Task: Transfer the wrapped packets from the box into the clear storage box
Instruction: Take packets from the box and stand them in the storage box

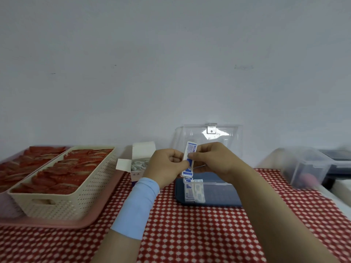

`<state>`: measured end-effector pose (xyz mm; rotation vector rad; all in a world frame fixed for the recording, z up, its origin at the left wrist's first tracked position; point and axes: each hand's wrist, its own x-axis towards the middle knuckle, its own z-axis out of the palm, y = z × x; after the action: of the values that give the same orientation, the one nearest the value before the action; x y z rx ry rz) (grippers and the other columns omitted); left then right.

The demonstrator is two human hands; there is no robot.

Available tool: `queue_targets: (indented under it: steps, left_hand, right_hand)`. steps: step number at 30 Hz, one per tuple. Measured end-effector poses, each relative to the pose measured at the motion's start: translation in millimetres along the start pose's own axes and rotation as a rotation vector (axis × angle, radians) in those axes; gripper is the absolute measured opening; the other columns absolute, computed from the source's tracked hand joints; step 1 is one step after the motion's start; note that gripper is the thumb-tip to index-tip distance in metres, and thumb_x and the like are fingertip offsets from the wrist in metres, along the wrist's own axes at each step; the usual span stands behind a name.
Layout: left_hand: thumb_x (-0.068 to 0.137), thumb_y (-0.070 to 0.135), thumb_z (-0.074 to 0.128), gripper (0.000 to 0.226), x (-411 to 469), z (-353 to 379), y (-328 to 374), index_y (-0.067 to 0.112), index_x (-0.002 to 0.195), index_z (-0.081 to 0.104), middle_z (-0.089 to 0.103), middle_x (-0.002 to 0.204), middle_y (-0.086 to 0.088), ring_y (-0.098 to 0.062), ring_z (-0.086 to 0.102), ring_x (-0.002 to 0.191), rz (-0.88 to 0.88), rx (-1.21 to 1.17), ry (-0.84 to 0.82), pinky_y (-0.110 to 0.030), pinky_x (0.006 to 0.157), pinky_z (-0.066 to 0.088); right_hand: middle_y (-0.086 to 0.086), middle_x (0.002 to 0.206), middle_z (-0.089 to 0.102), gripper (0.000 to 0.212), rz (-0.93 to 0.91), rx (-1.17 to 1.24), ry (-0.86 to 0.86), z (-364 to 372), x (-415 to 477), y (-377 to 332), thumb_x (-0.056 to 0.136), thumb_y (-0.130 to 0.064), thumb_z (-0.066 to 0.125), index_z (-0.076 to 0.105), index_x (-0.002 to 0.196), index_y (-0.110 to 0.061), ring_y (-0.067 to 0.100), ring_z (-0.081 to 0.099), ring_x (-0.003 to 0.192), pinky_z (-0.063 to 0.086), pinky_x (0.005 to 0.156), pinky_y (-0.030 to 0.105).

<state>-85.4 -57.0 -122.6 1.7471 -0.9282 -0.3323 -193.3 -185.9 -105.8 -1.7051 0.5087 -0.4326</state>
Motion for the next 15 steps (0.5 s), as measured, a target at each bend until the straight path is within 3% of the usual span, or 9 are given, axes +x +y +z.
queue_targets:
  steps: [2, 5, 7, 11, 15]
  left_hand:
    - [0.085, 0.017, 0.075, 0.011, 2.3, 7.2, 0.6, 0.015, 0.095, 0.074, 0.076, 0.084, 0.002, -0.010, 0.073, 0.074, -0.017, -0.012, -0.009, -0.026, 0.069, 0.061]
    - [0.089, 0.034, 0.069, 0.013, 6.8, 13.1, -3.3, 0.021, 0.093, 0.073, 0.072, 0.092, 0.010, -0.008, 0.068, 0.089, -0.019, 0.203, -0.002, -0.025, 0.082, 0.052]
    - [0.094, 0.035, 0.060, 0.018, 6.3, 15.5, -7.6, 0.022, 0.083, 0.068, 0.067, 0.086, 0.008, -0.011, 0.063, 0.085, -0.026, 0.331, -0.034, -0.025, 0.074, 0.046]
    - [0.095, 0.033, 0.053, 0.029, 11.1, 21.3, -17.0, 0.015, 0.073, 0.050, 0.046, 0.070, -0.005, -0.018, 0.046, 0.067, -0.134, 0.465, -0.153, -0.029, 0.063, 0.036]
    - [0.094, 0.029, 0.052, 0.024, 21.1, 26.6, -20.5, 0.012, 0.077, 0.047, 0.047, 0.074, -0.008, -0.018, 0.049, 0.069, -0.194, 0.407, -0.171, -0.028, 0.061, 0.034]
  right_hand:
    - [0.018, 0.090, 0.076, 0.014, 0.007, -0.056, 0.042, -10.0, 2.5, -1.0, 0.092, -0.010, 0.069, 0.073, 0.099, 0.002, 0.022, 0.073, 0.074, 0.062, 0.071, 0.031]
    - [0.019, 0.088, 0.076, 0.014, 0.035, -0.154, 0.176, -27.9, 8.5, 0.8, 0.092, -0.009, 0.069, 0.072, 0.096, 0.005, 0.019, 0.070, 0.068, 0.061, 0.067, 0.030]
    - [0.020, 0.086, 0.074, 0.013, 0.084, -0.272, 0.240, -38.2, 12.7, 6.2, 0.092, -0.007, 0.067, 0.071, 0.090, 0.006, 0.020, 0.068, 0.065, 0.061, 0.061, 0.029]
    - [0.020, 0.088, 0.073, 0.011, 0.275, -0.548, 0.184, -44.9, 22.1, 26.8, 0.089, -0.006, 0.067, 0.068, 0.090, 0.006, 0.027, 0.069, 0.072, 0.061, 0.072, 0.038]
    - [0.005, 0.082, 0.063, 0.018, 0.404, -0.910, 0.036, -32.4, 25.4, 34.3, 0.088, -0.019, 0.071, 0.059, 0.077, -0.012, 0.015, 0.060, 0.069, 0.049, 0.063, 0.024]
